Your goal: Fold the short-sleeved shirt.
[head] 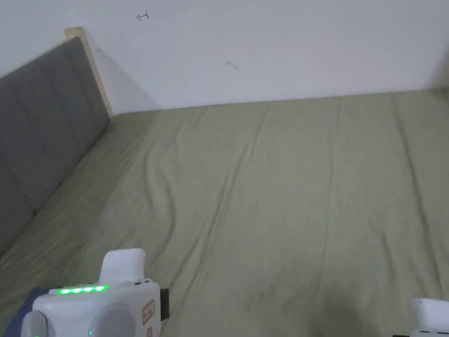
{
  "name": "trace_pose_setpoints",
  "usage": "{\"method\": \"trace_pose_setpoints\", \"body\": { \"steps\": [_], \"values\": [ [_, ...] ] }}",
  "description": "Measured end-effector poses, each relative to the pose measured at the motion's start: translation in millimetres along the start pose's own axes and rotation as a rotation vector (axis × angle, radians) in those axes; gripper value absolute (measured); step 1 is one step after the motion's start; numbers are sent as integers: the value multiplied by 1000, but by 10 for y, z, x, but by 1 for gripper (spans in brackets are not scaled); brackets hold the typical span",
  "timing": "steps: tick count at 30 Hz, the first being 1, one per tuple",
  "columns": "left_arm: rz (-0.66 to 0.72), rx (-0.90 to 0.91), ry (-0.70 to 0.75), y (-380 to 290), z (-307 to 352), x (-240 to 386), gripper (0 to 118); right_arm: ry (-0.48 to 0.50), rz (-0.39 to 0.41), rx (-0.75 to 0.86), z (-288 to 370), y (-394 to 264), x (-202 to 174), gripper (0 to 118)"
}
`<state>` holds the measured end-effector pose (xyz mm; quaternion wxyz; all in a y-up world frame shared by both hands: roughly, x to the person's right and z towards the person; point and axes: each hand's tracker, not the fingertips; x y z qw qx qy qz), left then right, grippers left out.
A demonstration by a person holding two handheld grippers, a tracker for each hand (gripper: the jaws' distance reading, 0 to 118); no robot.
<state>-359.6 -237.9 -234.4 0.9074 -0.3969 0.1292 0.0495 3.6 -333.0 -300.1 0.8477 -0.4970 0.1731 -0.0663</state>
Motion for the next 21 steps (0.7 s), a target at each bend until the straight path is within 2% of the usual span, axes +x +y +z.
{"method": "trace_pose_setpoints", "body": {
  "steps": [5, 8, 12, 15, 21],
  "values": [
    [-16, 196, 45, -10, 521, 452, 0, -74, 126, 177, 419, 126, -98, 0],
    [-44, 315, 81, -9, 785, 642, 0, -132, 175, 318, 747, 235, -177, 0],
    [-12, 452, 91, -25, 1142, 766, 0, -142, 199, 527, 1238, 323, -341, 0],
    [-45, 533, 116, -10, 1368, 863, 0, -156, 236, 645, 1514, 299, -465, 0],
    [-21, 655, 106, -66, 1563, 988, 0, -184, 250, 795, 1839, 210, -625, 0]
  ]
}}
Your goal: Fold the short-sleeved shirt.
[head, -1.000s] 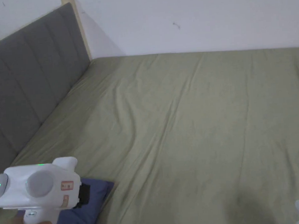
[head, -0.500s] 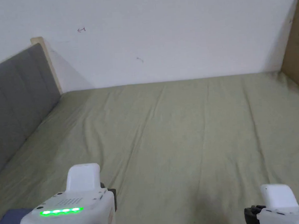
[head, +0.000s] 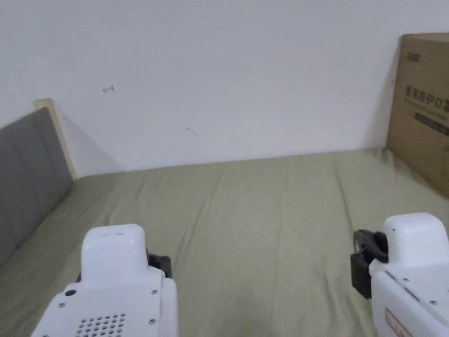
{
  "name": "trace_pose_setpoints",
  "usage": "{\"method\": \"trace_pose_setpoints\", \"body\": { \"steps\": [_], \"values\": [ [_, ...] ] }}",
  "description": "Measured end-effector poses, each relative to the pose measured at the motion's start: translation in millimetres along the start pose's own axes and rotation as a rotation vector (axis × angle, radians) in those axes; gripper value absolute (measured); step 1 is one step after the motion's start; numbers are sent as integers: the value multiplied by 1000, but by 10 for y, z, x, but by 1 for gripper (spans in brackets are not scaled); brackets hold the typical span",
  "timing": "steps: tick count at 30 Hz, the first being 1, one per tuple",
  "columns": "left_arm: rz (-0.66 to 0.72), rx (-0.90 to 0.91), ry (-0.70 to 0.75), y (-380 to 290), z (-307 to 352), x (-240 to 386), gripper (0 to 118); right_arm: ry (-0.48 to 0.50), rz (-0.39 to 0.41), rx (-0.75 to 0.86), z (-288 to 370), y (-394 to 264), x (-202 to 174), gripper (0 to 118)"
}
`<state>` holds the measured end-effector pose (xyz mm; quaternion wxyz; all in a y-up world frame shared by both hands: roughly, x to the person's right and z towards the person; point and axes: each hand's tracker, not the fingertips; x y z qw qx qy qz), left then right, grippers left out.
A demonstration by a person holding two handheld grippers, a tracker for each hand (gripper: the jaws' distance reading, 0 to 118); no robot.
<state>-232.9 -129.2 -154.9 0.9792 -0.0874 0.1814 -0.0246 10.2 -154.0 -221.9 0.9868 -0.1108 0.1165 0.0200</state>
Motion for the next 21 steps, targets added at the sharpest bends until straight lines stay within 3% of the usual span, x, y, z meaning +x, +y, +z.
{"method": "trace_pose_setpoints", "body": {
  "steps": [21],
  "values": [
    [-33, 23, -45, -108, -42, 126, 2, -36, 28, 51, 74, -24, -25, 0]
  ]
}}
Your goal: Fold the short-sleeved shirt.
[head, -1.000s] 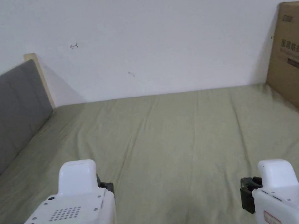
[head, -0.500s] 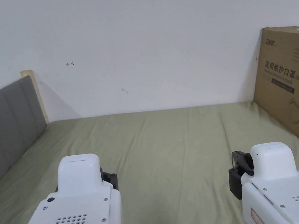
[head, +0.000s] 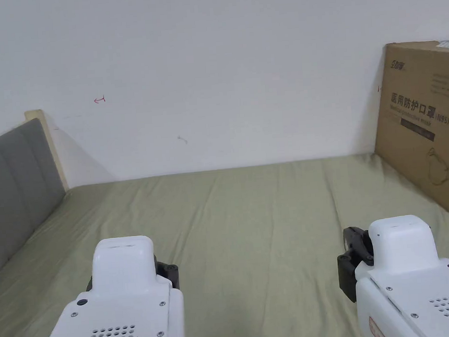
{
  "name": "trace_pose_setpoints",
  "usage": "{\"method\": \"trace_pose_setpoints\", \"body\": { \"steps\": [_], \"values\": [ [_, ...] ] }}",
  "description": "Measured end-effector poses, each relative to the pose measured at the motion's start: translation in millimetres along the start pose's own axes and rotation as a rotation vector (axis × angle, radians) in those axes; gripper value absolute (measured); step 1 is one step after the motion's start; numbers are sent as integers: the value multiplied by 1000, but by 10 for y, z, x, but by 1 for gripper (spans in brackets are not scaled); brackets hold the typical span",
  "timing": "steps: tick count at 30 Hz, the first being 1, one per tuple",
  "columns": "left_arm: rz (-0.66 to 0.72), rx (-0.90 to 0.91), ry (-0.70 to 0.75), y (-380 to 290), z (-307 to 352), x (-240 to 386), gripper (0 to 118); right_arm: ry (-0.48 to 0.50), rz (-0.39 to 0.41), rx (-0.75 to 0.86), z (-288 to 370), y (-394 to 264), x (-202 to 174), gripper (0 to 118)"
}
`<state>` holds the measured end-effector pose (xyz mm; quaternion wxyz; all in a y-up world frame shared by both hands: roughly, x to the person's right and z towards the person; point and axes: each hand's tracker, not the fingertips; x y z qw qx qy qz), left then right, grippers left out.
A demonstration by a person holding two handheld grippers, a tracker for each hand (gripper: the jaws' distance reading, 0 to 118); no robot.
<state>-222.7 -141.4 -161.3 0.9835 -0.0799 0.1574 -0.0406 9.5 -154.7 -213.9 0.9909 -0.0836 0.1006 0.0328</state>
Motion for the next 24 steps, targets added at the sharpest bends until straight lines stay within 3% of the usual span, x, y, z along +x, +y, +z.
{"method": "trace_pose_setpoints", "body": {
  "steps": [3, 4, 5, 8, 9, 10, 16, 24],
  "values": [
    [-10, 13, -4, 8, 5, 12, 6, -7, 2, -3, -29, 2, 11, 1],
    [-5, 17, -6, 13, 8, 13, 19, -10, 3, -4, -32, -1, 12, 11],
    [11, 28, -15, 18, 12, 4, 39, -11, 3, -3, -31, -7, 17, 25],
    [2, -11, -17, 54, -52, -7, 68, -12, -7, 2, -32, -20, 38, 45],
    [0, -23, -15, 44, -82, -4, 94, -11, -11, 1, -36, -23, 46, 69],
    [7, -7, -20, 15, -75, -12, 112, -10, -15, 3, -37, -27, 52, 92],
    [27, -32, -67, -4, -88, -24, 113, -30, 0, 22, -27, -36, 45, 117],
    [95, -106, -89, -27, -135, -94, 113, -38, 6, 10, -47, -72, 47, 118]
  ]
}}
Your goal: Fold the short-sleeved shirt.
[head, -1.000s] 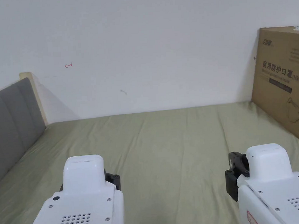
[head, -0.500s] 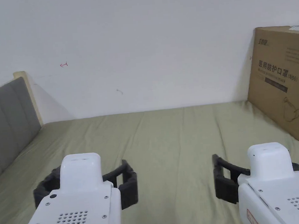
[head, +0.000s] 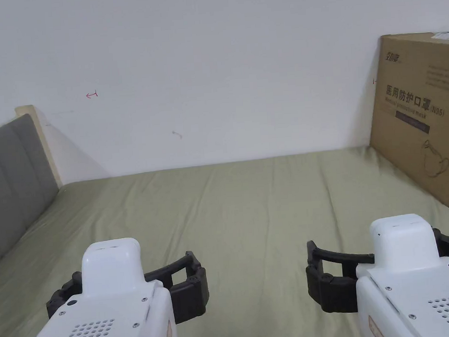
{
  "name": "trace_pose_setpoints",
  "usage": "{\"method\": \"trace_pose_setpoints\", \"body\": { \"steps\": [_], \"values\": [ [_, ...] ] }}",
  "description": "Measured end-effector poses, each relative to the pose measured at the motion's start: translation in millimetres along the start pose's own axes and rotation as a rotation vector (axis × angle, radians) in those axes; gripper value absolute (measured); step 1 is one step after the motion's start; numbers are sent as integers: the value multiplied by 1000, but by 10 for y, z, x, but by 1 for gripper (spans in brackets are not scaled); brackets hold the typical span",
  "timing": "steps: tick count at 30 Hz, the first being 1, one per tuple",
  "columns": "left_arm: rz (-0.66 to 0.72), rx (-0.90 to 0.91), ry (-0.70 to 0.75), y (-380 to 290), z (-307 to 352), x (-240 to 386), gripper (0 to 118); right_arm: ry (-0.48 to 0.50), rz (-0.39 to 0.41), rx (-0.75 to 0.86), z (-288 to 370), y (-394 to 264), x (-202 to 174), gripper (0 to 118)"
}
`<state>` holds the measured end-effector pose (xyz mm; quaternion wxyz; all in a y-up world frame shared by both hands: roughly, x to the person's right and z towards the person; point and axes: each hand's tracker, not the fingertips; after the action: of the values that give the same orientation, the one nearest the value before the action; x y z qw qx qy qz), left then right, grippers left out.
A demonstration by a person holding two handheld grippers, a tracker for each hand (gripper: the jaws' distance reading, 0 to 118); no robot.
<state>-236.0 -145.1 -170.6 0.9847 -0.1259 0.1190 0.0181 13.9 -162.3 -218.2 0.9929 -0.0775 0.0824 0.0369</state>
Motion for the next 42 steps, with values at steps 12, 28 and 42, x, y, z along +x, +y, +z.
{"method": "trace_pose_setpoints", "body": {
  "steps": [12, 28, 42],
  "values": [
    [-102, 85, 23, -36, 139, 129, 113, 13, -33, -22, -27, -23, 50, 118],
    [-50, 42, 51, 44, 106, 179, 114, -2, -41, -33, -53, -47, 89, 118],
    [-103, 46, 39, -28, 43, 206, 114, -10, -38, -46, -54, -59, 104, 118]
  ]
}}
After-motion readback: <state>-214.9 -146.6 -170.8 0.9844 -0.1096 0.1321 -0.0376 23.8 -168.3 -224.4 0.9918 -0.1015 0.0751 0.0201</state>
